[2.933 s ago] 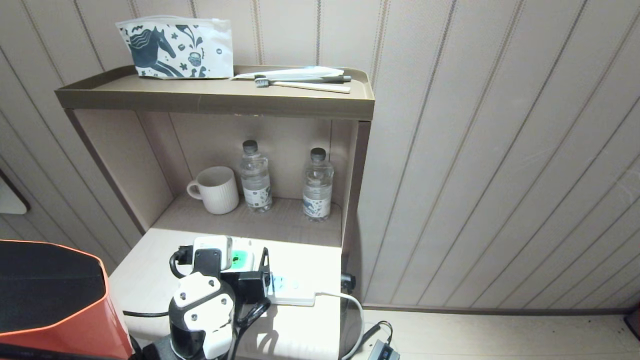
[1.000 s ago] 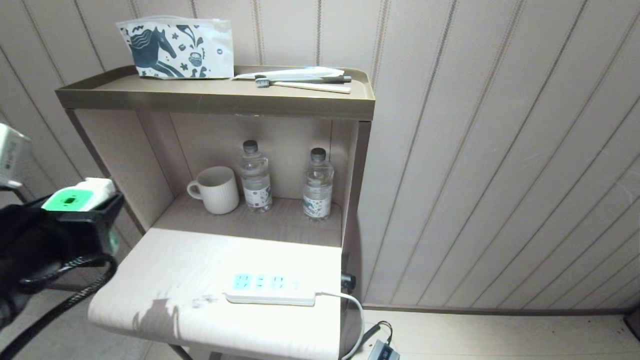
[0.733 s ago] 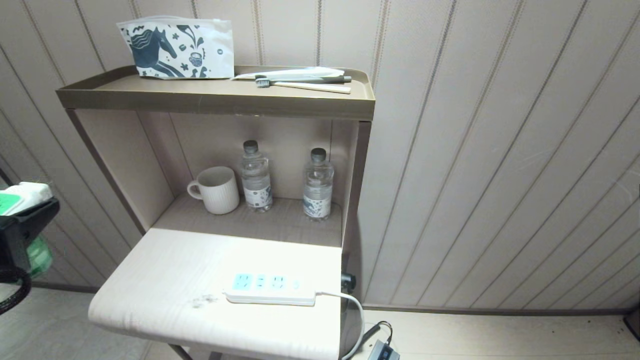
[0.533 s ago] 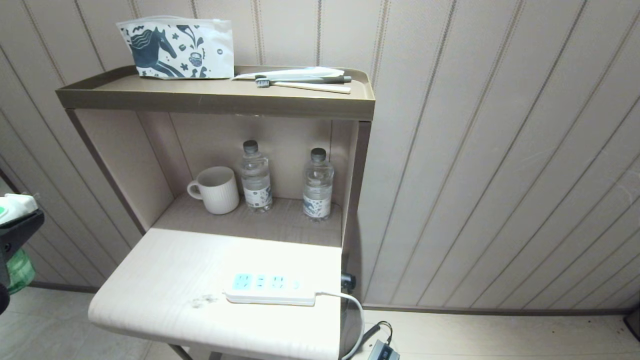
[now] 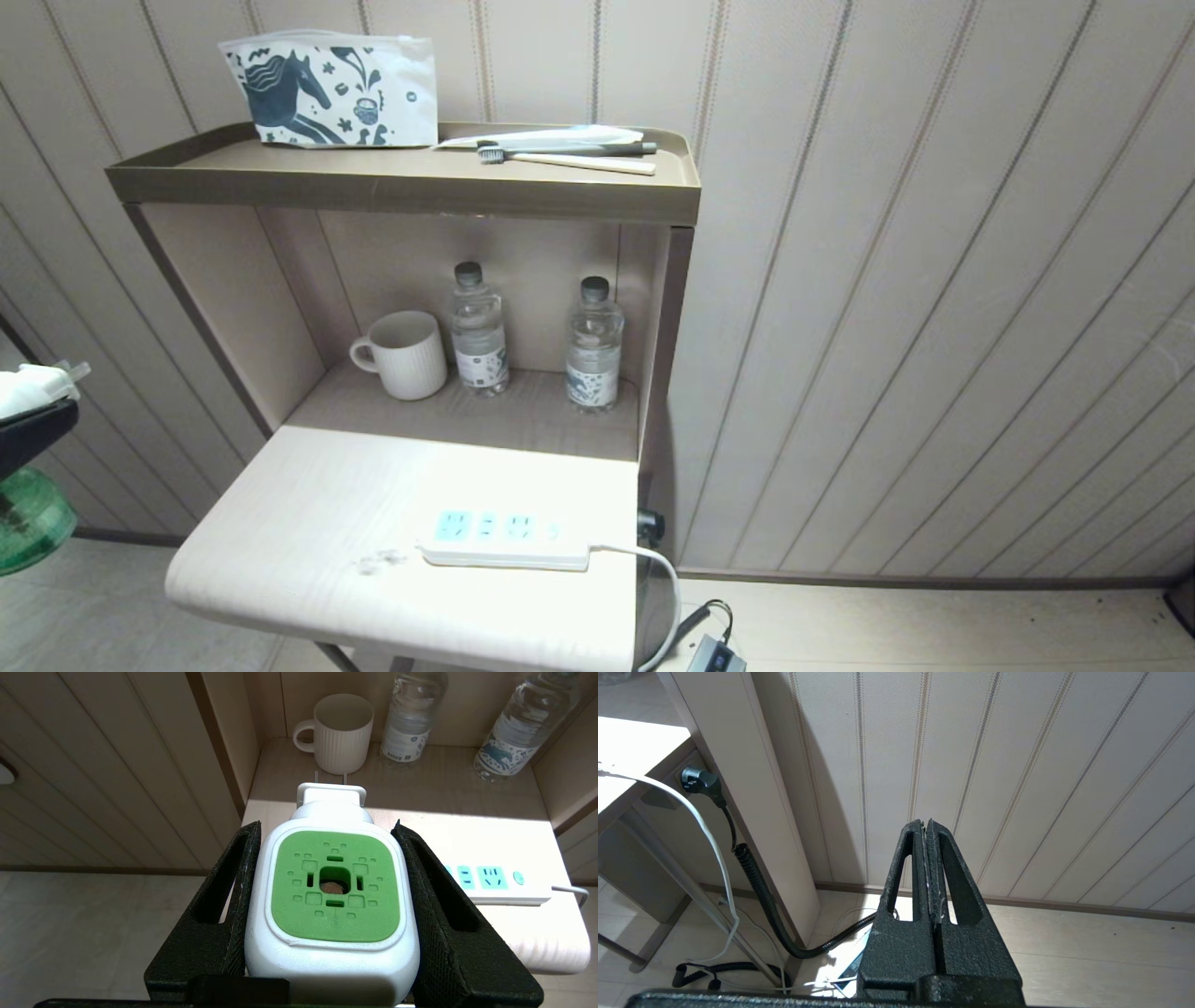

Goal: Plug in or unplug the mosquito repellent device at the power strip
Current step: Insert the plug into the socket

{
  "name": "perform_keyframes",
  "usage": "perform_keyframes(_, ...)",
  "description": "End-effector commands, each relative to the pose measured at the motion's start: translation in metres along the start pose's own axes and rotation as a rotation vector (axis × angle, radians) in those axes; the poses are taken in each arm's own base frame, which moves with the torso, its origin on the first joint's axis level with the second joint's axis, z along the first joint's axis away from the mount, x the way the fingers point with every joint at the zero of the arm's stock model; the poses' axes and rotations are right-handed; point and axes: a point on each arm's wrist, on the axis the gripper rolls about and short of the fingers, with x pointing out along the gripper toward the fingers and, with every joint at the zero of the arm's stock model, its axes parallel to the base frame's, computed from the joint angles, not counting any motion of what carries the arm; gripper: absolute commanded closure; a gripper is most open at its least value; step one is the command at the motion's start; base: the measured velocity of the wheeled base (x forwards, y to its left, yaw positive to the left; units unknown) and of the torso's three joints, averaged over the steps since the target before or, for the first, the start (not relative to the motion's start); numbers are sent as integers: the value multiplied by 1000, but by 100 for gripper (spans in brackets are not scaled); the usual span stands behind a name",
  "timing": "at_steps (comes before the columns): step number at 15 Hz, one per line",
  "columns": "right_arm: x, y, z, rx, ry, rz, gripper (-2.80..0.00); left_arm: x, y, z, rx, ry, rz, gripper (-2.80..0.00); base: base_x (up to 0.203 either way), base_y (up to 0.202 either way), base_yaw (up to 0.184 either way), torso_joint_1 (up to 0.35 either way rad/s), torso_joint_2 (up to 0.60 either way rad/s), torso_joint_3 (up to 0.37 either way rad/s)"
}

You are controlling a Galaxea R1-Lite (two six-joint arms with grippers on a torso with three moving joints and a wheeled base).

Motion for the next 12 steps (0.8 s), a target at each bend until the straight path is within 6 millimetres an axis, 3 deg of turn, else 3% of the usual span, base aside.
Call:
perform_keyframes(1,0,0,0,1,-1,-2,0,-1,1,-2,-4,2,3,0,0,0,0,0,0,0)
perform_keyframes(5,0,0,0,-5,-3,-3,0,7,-5,-5,-15,45,7,0,0,0,0,24,-45,-28)
perform_keyframes(12,0,0,0,-6,-4,-3,0,19,-12,-21,15,137,-5,0,0,0,0,236,-506,-269)
